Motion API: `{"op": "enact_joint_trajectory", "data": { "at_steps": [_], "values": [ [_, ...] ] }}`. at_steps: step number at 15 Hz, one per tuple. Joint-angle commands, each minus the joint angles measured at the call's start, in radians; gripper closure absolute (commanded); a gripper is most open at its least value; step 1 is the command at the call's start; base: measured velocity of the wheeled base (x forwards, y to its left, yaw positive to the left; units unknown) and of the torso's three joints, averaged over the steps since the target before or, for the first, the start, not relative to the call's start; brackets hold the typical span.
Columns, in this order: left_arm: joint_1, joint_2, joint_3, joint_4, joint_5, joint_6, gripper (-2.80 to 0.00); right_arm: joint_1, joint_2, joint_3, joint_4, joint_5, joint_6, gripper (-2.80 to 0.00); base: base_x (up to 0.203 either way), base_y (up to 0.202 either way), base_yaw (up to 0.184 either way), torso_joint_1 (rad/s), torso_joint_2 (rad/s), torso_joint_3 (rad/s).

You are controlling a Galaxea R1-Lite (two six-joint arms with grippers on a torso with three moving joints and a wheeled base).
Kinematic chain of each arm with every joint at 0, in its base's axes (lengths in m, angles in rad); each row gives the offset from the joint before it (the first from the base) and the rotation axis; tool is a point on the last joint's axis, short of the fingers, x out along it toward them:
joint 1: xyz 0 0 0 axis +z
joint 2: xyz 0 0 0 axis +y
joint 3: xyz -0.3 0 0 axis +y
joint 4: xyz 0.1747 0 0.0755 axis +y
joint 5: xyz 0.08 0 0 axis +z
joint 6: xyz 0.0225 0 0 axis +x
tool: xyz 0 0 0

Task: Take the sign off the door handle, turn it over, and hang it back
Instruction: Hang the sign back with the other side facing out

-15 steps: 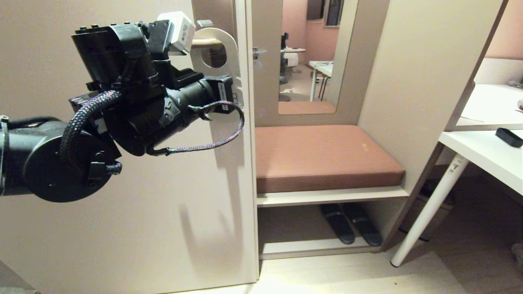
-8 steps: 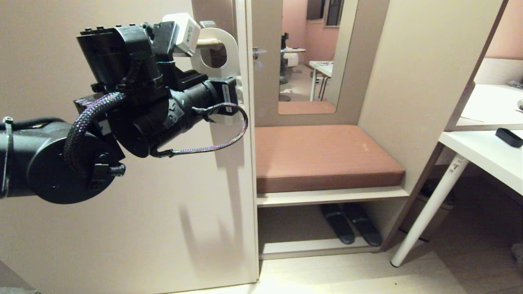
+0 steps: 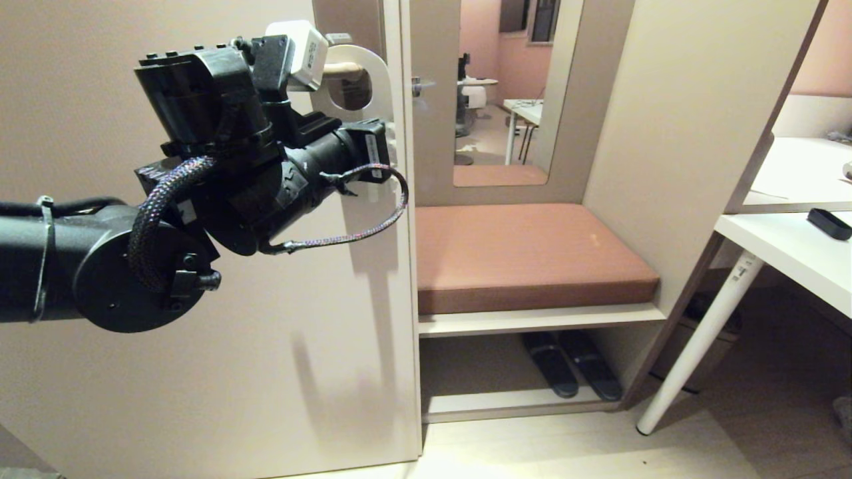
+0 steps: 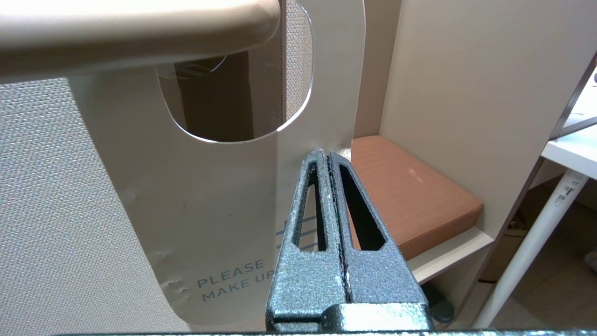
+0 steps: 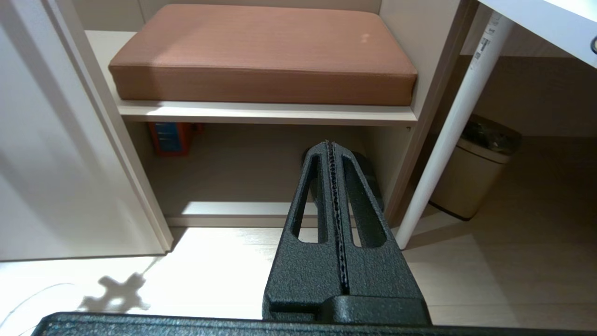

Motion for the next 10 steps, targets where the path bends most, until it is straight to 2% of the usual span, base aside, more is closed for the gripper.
{"op": "enact_joint_trajectory", "data": {
  "at_steps": [1, 6, 10],
  "values": [
    [0.0, -0.001, 0.001, -0.004, 0.001, 0.001, 0.0, 0.0, 0.001, 0.0, 0.002, 0.0, -0.001, 0.0, 0.0, 0.0, 0.0, 0.0, 0.0, 0.0],
    [-0.003, -0.055, 0.031, -0.004, 0.001, 0.003, 0.0, 0.0, 0.001, 0.0, 0.002, 0.0, -0.001, 0.0, 0.0, 0.0, 0.0, 0.0, 0.0, 0.0],
    [-0.025, -0.169, 0.179, -0.004, 0.001, 0.02, 0.0, 0.0, 0.001, 0.0, 0.0, 0.0, -0.001, 0.0, 0.0, 0.0, 0.0, 0.0, 0.0, 0.0]
  ]
}}
